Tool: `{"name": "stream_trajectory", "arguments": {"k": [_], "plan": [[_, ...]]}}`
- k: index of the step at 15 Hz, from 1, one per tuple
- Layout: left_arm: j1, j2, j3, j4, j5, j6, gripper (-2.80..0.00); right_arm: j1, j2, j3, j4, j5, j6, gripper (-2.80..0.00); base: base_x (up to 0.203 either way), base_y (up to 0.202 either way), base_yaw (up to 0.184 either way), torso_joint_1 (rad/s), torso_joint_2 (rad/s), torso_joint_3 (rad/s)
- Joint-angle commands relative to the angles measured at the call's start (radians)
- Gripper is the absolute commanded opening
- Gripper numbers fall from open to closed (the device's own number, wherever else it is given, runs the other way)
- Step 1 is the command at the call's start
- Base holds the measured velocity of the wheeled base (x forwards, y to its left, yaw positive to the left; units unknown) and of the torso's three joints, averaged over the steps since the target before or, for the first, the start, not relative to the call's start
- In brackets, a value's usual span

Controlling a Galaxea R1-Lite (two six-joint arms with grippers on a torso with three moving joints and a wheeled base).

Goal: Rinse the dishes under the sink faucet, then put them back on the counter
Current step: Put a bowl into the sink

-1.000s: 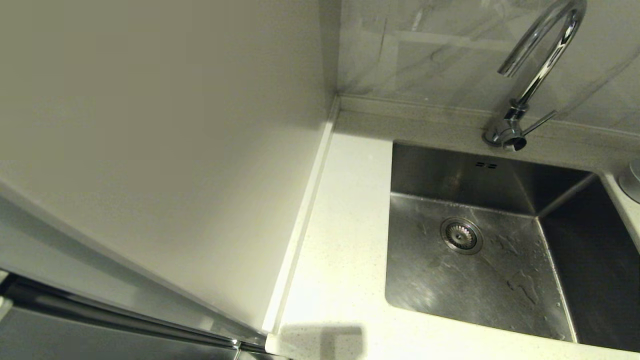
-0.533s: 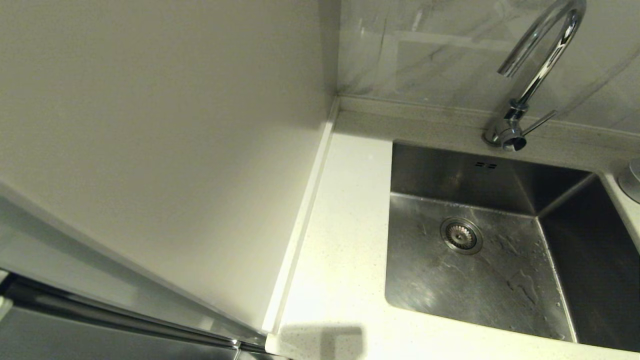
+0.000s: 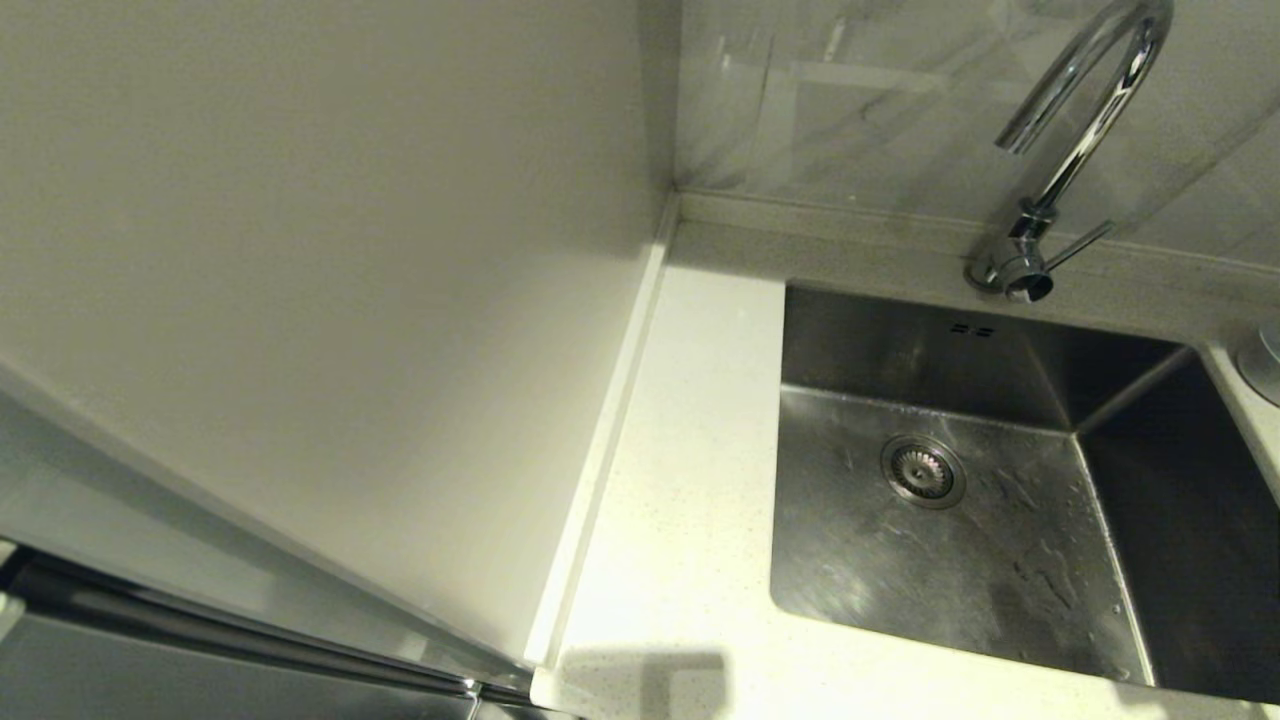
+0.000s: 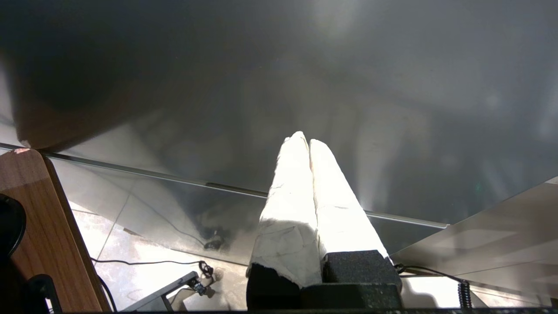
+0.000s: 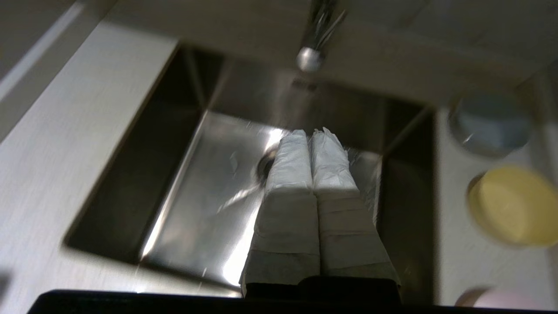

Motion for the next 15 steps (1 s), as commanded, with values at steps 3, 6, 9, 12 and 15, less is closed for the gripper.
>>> {"name": "stream_trajectory", "arguments": {"k": [3,6,9,12,15], "plan": [[0.000,0.000,0.003,-0.001,0.000,0.000,-2.80,-0.001,0.468,-0.503,0.101,-0.145,-0.123,-2.80,0.000,0.000,0.000,0.000,0.00,0.000],[0.000,0.000,0.003,-0.001,0.000,0.000,-2.80,-0.073,0.523,-0.582,0.310,-0.236,-0.365,-2.80,0.000,0.000,0.000,0.000,0.00,0.000],[0.000,0.000,0.003,-0.001,0.000,0.000,-2.80,-0.228,0.526,-0.557,0.409,-0.236,-0.572,-2.80,0.000,0.000,0.000,0.000,0.00,0.000],[0.000,0.000,0.003,-0.001,0.000,0.000,-2.80,-0.329,0.567,-0.523,0.515,-0.085,-0.608,-2.80,0.000,0.000,0.000,0.000,0.00,0.000],[0.000,-0.001,0.003,-0.001,0.000,0.000,-2.80,-0.423,0.614,-0.523,0.653,0.105,-0.542,-2.80,0.000,0.000,0.000,0.000,0.00,0.000]]}}
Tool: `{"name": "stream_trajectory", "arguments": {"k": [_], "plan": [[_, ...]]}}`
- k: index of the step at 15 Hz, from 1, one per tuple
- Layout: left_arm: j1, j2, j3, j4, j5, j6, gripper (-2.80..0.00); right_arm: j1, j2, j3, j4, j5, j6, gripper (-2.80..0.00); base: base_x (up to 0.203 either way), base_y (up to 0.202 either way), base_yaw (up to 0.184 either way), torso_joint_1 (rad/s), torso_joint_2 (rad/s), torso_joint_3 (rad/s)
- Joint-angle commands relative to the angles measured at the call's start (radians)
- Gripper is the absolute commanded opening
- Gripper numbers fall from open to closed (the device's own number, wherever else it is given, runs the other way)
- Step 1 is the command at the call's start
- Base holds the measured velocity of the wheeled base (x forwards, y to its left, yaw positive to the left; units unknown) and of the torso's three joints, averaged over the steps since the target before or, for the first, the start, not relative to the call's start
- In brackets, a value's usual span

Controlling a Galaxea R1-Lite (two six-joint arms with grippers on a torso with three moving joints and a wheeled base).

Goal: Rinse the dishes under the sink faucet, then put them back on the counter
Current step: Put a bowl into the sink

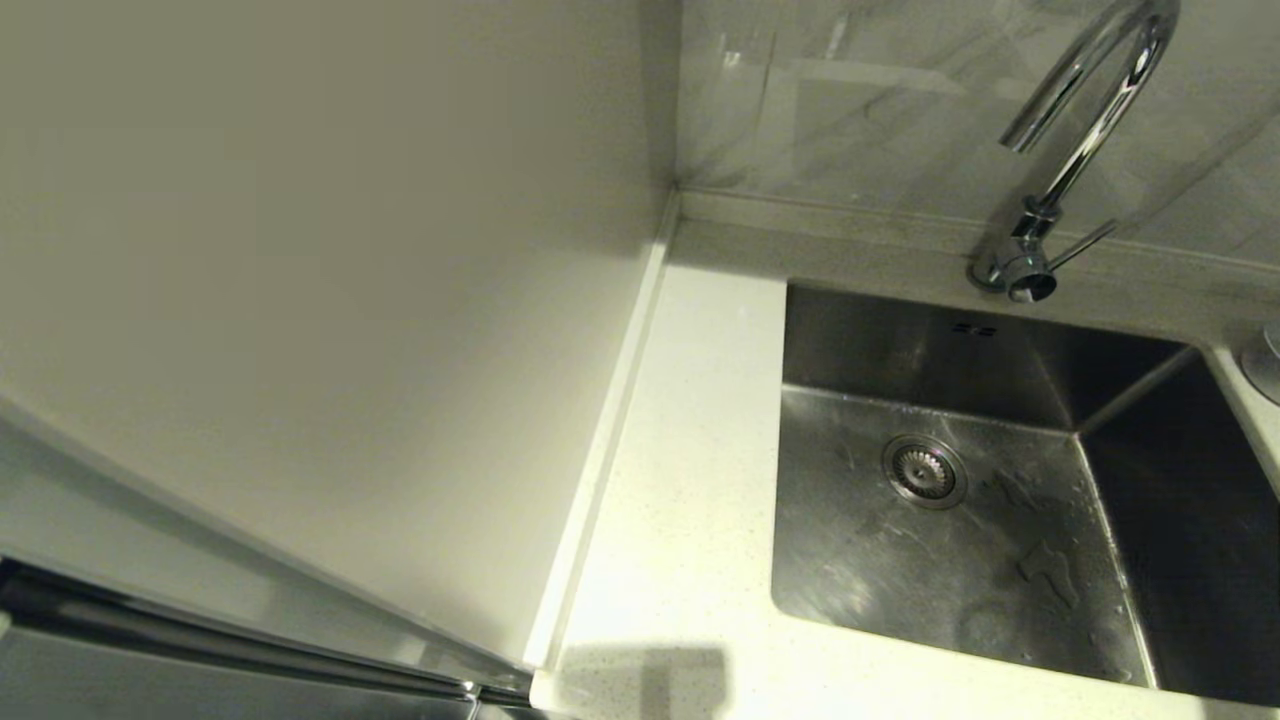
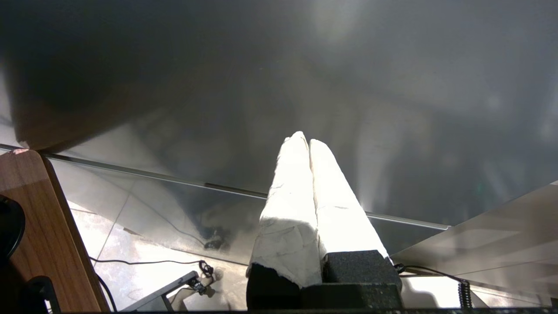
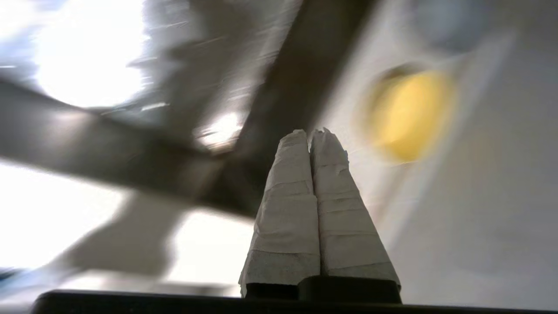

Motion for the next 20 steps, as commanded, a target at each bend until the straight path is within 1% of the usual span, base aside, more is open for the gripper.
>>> {"name": "stream_trajectory", "arguments": {"k": [1,3,4,6,7,9,11,12,15,16,17,20], "plan": [[0.000,0.000,0.003,0.000,0.000,0.000,-2.80,-0.043,0.062,-0.024,0.061,0.122,0.114,-2.80,0.000,0.000,0.000,0.000,0.00,0.000],[0.000,0.000,0.003,0.000,0.000,0.000,-2.80,-0.044,0.131,-0.107,0.070,0.161,0.253,-2.80,0.000,0.000,0.000,0.000,0.00,0.000],[0.000,0.000,0.003,0.000,0.000,0.000,-2.80,-0.045,0.171,-0.149,0.072,0.170,0.306,-2.80,0.000,0.000,0.000,0.000,0.00,0.000],[0.000,0.000,0.003,0.000,0.000,0.000,-2.80,-0.045,0.236,-0.230,0.071,0.170,0.383,-2.80,0.000,0.000,0.000,0.000,0.00,0.000],[0.000,0.000,0.003,0.000,0.000,0.000,-2.80,-0.048,0.260,-0.257,0.066,0.159,0.399,-2.80,0.000,0.000,0.000,0.000,0.00,0.000],[0.000,0.000,0.003,0.000,0.000,0.000,-2.80,-0.059,0.279,-0.272,0.006,0.083,0.402,-2.80,0.000,0.000,0.000,0.000,0.00,0.000],[0.000,0.000,0.003,0.000,0.000,0.000,-2.80,-0.074,0.309,-0.275,-0.033,0.042,0.397,-2.80,0.000,0.000,0.000,0.000,0.00,0.000],[0.000,0.000,0.003,0.000,0.000,0.000,-2.80,-0.081,0.324,-0.280,-0.039,0.027,0.380,-2.80,0.000,0.000,0.000,0.000,0.00,0.000],[0.000,0.000,0.003,0.000,0.000,0.000,-2.80,-0.145,0.392,-0.305,-0.073,0.025,0.299,-2.80,0.000,0.000,0.000,0.000,0.00,0.000],[0.000,0.000,0.003,0.000,0.000,0.000,-2.80,-0.165,0.416,-0.319,-0.075,0.028,0.288,-2.80,0.000,0.000,0.000,0.000,0.00,0.000],[0.000,0.000,0.003,0.000,0.000,0.000,-2.80,-0.180,0.436,-0.327,-0.077,0.029,0.284,0.00,0.000,0.000,0.000,0.000,0.00,0.000],[0.000,0.000,0.003,0.000,0.000,0.000,-2.80,-0.203,0.491,-0.353,-0.090,0.050,0.271,0.00,0.000,0.000,0.000,0.000,0.00,0.000]]}}
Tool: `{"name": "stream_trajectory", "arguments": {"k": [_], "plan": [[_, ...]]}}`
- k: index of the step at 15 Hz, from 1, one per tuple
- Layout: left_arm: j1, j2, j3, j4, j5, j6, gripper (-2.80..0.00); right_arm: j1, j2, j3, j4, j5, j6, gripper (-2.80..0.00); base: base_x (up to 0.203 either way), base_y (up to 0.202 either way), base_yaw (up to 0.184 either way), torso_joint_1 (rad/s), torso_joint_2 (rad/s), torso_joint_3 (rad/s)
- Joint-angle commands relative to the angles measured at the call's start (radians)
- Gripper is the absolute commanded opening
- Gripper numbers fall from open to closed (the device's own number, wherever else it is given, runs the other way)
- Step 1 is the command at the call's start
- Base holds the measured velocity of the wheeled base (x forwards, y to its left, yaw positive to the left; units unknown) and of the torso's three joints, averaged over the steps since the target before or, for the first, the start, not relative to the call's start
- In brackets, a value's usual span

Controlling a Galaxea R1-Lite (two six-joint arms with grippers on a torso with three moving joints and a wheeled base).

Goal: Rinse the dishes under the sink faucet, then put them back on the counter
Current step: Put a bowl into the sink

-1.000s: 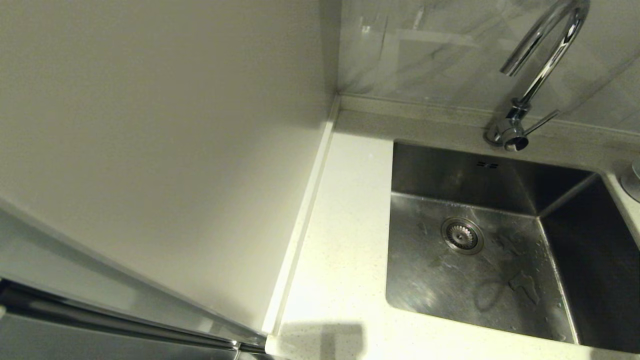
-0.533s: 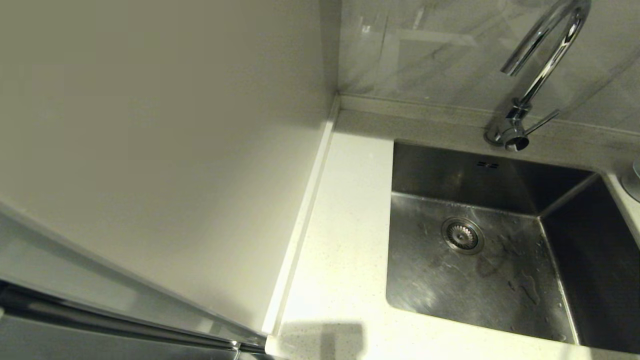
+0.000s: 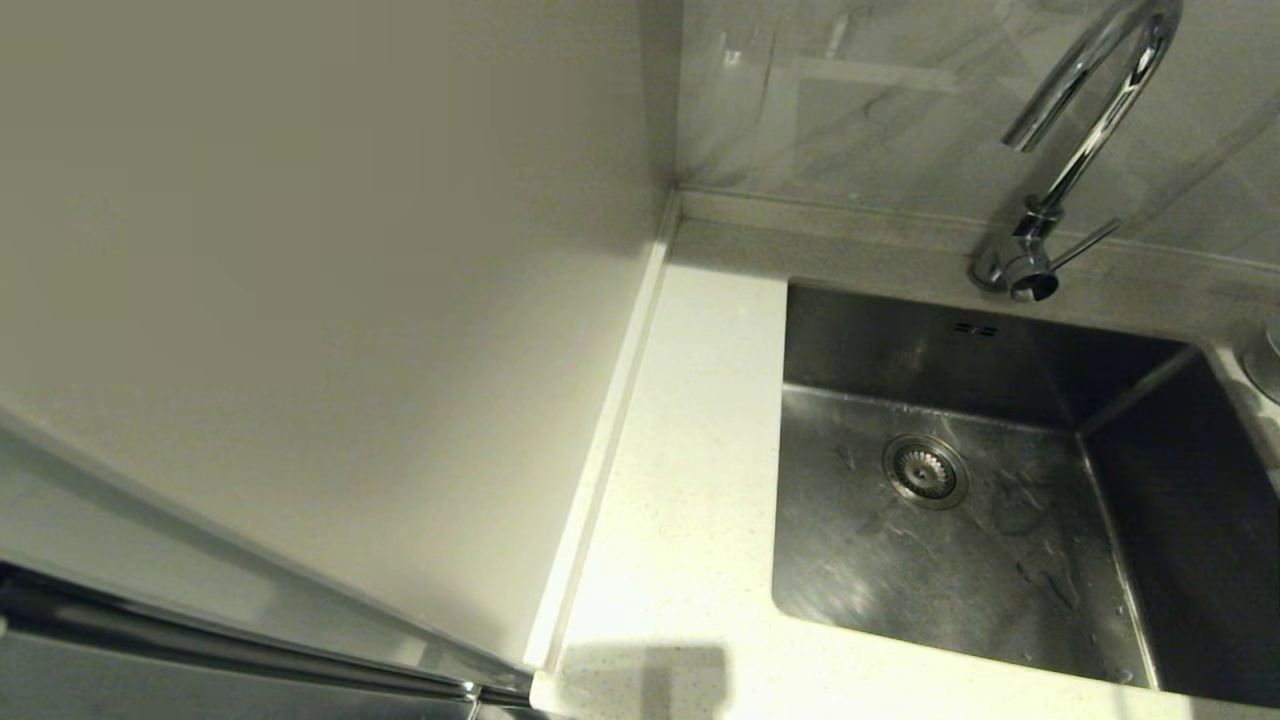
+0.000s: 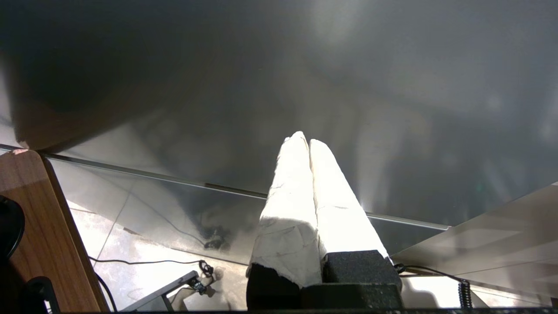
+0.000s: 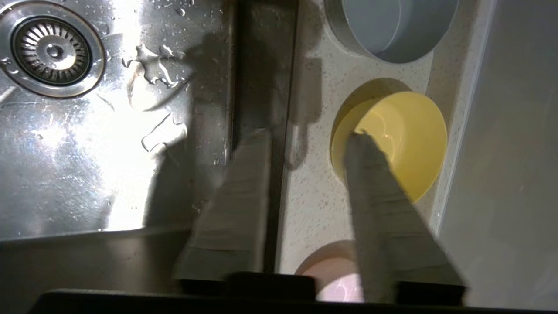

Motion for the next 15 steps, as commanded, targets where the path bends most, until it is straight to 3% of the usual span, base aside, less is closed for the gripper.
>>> {"name": "stream_trajectory", "arguments": {"k": [1,8,15], "plan": [[0.000,0.000,0.003,0.000,0.000,-0.001,-2.80,-0.014,0.073,-0.034,0.002,0.010,-0.004,0.00,0.000,0.000,0.000,0.000,0.00,0.000],[0.000,0.000,0.003,0.000,0.000,-0.001,-2.80,-0.037,0.333,-0.253,-0.018,0.081,-0.001,0.00,0.000,0.000,0.000,0.000,0.00,0.000],[0.000,0.000,0.003,0.000,0.000,-0.001,-2.80,-0.050,0.477,-0.333,-0.206,0.100,-0.038,0.00,0.000,0.000,0.000,0.000,0.00,0.000]]}}
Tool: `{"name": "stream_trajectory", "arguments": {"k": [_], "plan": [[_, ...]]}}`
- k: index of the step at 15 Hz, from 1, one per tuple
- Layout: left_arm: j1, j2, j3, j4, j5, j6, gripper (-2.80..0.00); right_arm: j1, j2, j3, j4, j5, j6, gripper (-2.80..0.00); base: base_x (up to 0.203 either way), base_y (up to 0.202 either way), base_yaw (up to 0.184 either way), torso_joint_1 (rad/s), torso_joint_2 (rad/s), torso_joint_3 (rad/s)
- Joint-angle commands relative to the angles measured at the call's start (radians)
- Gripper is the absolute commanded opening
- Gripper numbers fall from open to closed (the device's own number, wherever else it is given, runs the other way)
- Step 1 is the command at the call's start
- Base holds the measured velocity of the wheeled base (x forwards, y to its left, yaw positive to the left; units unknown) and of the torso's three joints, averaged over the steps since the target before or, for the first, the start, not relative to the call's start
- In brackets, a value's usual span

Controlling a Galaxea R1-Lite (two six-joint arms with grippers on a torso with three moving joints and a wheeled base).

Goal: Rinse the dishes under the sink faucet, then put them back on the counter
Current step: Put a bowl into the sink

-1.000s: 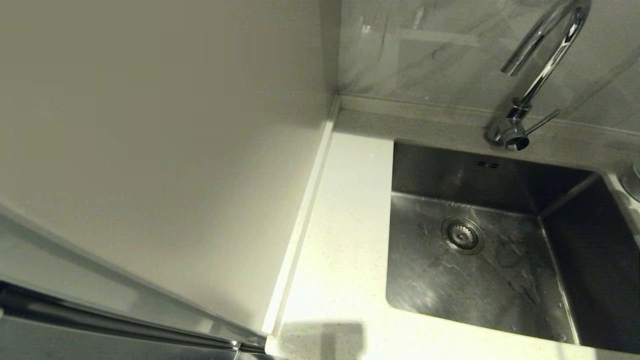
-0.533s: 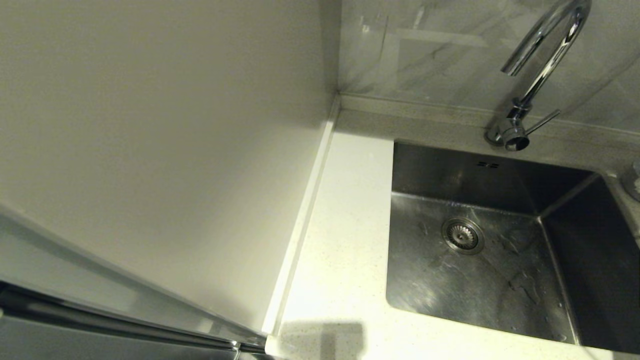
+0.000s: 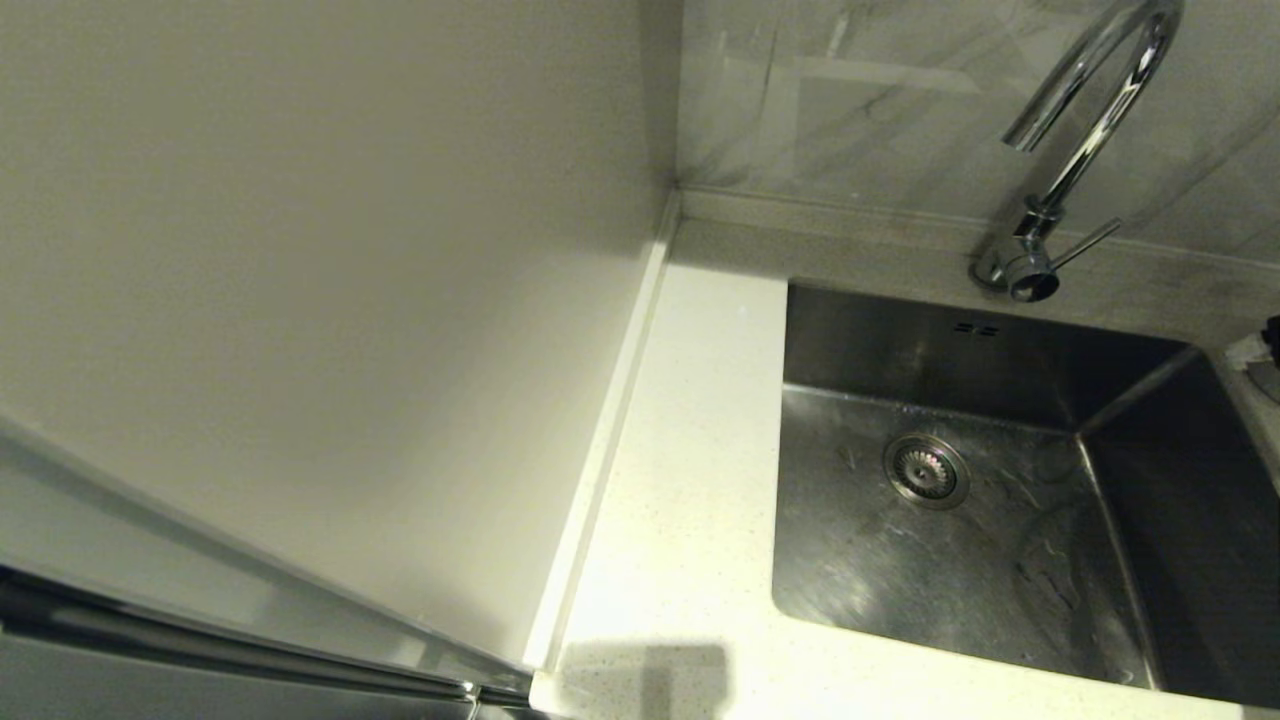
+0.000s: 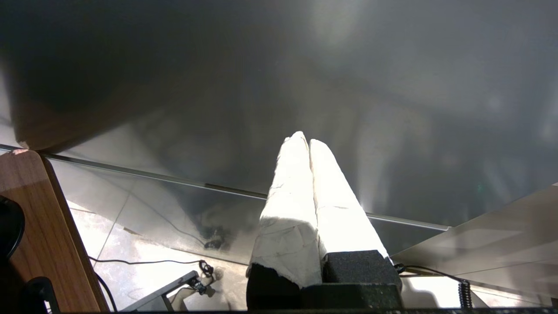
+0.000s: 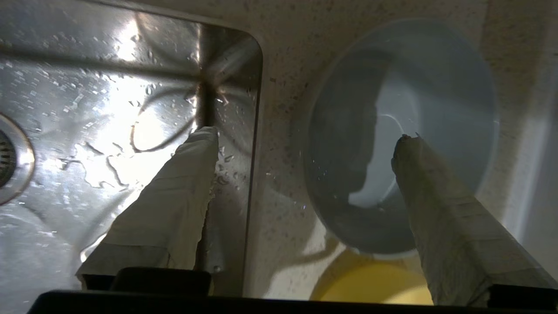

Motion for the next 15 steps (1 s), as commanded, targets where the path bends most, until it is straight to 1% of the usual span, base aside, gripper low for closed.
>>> {"name": "stream_trajectory", "arguments": {"k": [1,2,3,6,12,15], "plan": [[0.000,0.000,0.003,0.000,0.000,0.000,-2.80,-0.001,0.042,-0.006,-0.014,-0.001,-0.011,0.00,0.000,0.000,0.000,0.000,0.00,0.000],[0.000,0.000,0.003,0.000,0.000,0.000,-2.80,-0.002,0.044,-0.007,-0.015,-0.003,-0.011,0.00,0.000,0.000,0.000,0.000,0.00,0.000],[0.000,0.000,0.003,0.000,0.000,0.000,-2.80,-0.002,0.047,-0.007,-0.015,-0.005,-0.015,-2.80,0.000,0.000,0.000,0.000,0.00,0.000],[0.000,0.000,0.002,0.000,0.000,0.000,-2.80,-0.007,0.047,-0.006,-0.015,-0.012,-0.044,-2.80,0.000,0.000,0.000,0.000,0.00,0.000],[0.000,0.000,0.003,0.000,0.000,0.000,-2.80,-0.008,0.018,-0.002,-0.012,-0.007,-0.044,-2.80,0.000,0.000,0.000,0.000,0.00,0.000],[0.000,0.000,0.003,0.000,0.000,0.000,-2.80,-0.006,-0.033,0.029,-0.019,-0.003,-0.034,-2.80,0.000,0.000,0.000,0.000,0.00,0.000]]}}
